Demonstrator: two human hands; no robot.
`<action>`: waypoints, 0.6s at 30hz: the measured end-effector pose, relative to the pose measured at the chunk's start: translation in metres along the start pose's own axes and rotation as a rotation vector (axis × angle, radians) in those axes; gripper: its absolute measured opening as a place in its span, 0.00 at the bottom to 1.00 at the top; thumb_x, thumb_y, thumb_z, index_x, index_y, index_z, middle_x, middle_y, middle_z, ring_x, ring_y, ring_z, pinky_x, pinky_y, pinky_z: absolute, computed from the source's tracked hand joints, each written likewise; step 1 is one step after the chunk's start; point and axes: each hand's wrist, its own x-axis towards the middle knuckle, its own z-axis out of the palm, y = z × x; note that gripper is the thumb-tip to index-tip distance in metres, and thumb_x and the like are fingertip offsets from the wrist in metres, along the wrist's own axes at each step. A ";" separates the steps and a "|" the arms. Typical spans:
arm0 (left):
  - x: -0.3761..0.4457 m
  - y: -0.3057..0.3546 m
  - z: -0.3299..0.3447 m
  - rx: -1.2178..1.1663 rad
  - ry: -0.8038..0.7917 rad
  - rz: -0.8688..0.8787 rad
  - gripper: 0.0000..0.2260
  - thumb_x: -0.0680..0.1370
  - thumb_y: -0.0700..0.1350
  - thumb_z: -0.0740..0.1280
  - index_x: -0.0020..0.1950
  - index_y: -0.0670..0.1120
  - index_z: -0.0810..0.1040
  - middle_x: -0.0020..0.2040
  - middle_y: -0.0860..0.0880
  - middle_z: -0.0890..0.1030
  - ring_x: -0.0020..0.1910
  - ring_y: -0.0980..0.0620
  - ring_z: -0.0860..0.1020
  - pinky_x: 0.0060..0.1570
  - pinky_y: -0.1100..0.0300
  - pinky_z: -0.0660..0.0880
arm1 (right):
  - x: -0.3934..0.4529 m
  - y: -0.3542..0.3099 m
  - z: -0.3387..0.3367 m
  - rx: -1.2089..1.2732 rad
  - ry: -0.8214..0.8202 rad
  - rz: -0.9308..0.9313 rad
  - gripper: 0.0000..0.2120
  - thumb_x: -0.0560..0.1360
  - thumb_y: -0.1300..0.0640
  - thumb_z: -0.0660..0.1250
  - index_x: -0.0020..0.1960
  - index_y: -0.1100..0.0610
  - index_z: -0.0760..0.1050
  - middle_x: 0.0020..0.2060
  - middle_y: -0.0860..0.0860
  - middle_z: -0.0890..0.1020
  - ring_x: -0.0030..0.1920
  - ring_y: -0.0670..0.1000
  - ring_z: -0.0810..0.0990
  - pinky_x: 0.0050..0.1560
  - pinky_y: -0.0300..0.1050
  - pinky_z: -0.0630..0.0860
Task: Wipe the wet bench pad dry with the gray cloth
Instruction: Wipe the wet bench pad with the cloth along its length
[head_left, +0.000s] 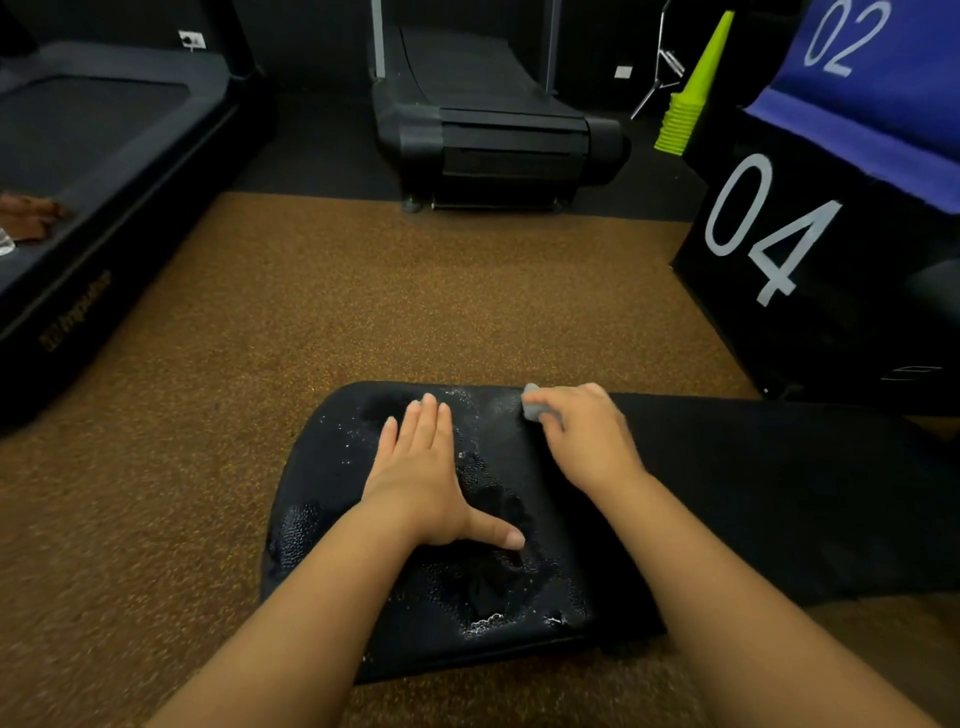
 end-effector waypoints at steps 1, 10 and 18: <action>0.002 -0.002 -0.001 -0.008 -0.001 -0.011 0.71 0.51 0.78 0.67 0.75 0.44 0.30 0.75 0.48 0.29 0.73 0.51 0.28 0.73 0.48 0.33 | 0.004 -0.009 0.007 -0.016 0.008 -0.002 0.15 0.76 0.60 0.61 0.58 0.47 0.78 0.47 0.43 0.81 0.56 0.52 0.72 0.53 0.46 0.72; 0.006 -0.005 0.006 -0.011 0.028 -0.005 0.71 0.50 0.78 0.66 0.74 0.45 0.29 0.75 0.48 0.28 0.72 0.51 0.28 0.73 0.50 0.33 | -0.006 0.008 -0.002 0.052 -0.142 -0.124 0.18 0.73 0.64 0.65 0.55 0.44 0.79 0.52 0.45 0.81 0.53 0.50 0.74 0.54 0.51 0.74; 0.002 -0.002 0.002 -0.012 0.019 -0.022 0.70 0.52 0.77 0.67 0.74 0.43 0.28 0.75 0.47 0.28 0.72 0.51 0.27 0.73 0.50 0.34 | 0.018 -0.048 0.038 0.067 -0.092 -0.144 0.15 0.76 0.61 0.61 0.58 0.47 0.78 0.53 0.49 0.82 0.56 0.52 0.72 0.55 0.52 0.73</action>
